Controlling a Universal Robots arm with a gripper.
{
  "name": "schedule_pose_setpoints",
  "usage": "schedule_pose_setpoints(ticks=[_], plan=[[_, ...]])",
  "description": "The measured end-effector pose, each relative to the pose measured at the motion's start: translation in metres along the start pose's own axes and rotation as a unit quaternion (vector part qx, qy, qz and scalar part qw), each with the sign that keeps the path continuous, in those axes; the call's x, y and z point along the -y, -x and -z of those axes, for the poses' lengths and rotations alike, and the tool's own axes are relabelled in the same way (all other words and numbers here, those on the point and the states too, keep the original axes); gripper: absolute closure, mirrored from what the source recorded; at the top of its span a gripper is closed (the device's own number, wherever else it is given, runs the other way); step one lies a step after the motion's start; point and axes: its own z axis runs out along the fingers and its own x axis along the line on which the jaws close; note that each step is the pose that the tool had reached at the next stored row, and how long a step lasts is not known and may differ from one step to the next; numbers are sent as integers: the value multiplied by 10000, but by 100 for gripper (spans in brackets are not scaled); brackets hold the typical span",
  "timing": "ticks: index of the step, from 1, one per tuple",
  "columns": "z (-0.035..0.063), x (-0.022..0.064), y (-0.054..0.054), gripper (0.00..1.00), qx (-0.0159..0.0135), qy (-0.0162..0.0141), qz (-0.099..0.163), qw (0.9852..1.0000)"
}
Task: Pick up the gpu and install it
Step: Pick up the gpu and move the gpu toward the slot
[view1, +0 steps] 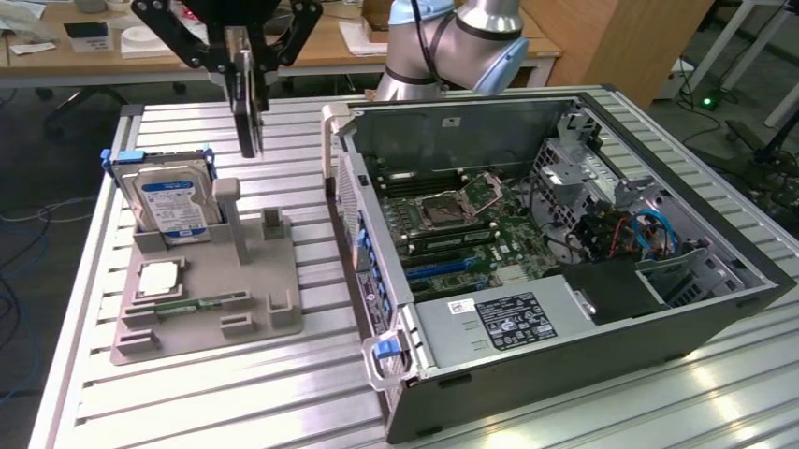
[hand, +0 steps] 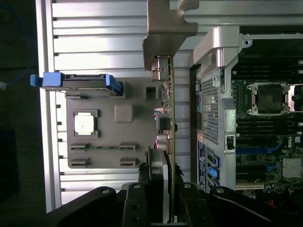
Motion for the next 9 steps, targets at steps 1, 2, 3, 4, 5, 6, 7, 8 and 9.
schedule_pose_setpoints(ticks=[1, 2, 3, 4, 5, 6, 7, 8, 9], plan=[[-2, -1, 26, 72, 0, 0, -1, 10000], [-3, -3, 61, 72, 0, 0, -1, 10000], [-5, -4, 98, 72, -1, -1, 0, 10000], [-8, -6, 137, 72, 0, 0, -1, 10000], [-9, -9, 185, 72, 0, 0, -1, 10000], [-11, -11, 230, 72, 0, 0, -1, 10000], [-11, -12, 274, 72, 0, 0, -1, 10000], [-12, -14, 314, 72, 0, -1, -1, 10000], [-14, -15, 345, 72, 0, 0, 0, 10000]])
